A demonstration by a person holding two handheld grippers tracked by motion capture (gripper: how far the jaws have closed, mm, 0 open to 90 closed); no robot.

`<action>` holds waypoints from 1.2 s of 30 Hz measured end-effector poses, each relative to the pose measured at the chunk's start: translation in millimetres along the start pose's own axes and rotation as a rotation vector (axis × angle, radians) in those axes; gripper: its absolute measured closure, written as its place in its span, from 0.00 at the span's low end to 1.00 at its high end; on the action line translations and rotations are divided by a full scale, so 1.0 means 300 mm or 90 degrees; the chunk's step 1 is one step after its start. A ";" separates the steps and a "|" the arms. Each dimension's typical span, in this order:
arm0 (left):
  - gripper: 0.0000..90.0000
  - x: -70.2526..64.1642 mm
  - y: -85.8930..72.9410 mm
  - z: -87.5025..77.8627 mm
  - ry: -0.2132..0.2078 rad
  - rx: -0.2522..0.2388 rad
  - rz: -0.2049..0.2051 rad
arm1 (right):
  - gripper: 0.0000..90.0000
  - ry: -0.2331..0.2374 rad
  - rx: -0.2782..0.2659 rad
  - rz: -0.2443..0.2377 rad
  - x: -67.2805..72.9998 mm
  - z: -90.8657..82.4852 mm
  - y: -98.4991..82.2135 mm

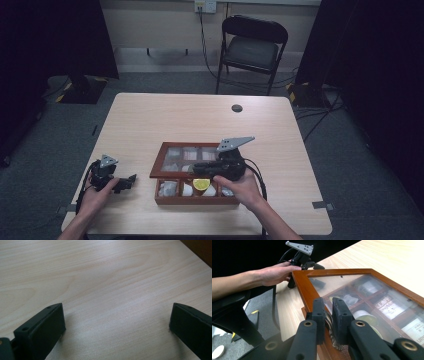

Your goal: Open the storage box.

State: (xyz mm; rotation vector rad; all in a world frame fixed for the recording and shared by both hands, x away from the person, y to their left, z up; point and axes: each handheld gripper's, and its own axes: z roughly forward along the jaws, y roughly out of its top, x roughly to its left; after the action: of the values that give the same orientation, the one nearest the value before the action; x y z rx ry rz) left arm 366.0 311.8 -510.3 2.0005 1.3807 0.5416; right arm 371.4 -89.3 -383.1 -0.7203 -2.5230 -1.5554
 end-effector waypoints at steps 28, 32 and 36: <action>0.00 0.000 0.000 0.000 0.000 0.000 0.000 | 0.90 0.000 0.012 0.003 -0.029 -0.026 0.096; 0.00 0.000 0.000 0.000 0.000 0.000 0.000 | 0.90 0.004 0.013 0.003 -0.036 -0.028 0.107; 0.00 0.000 0.000 0.000 -0.001 0.001 0.000 | 0.90 0.003 0.014 0.004 -0.038 -0.030 0.117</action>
State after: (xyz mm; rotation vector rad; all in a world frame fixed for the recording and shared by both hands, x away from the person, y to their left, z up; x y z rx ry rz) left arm 366.0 311.9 -510.2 2.0018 1.3802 0.5401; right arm 395.4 -88.1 -353.5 -0.7197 -2.5274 -1.5229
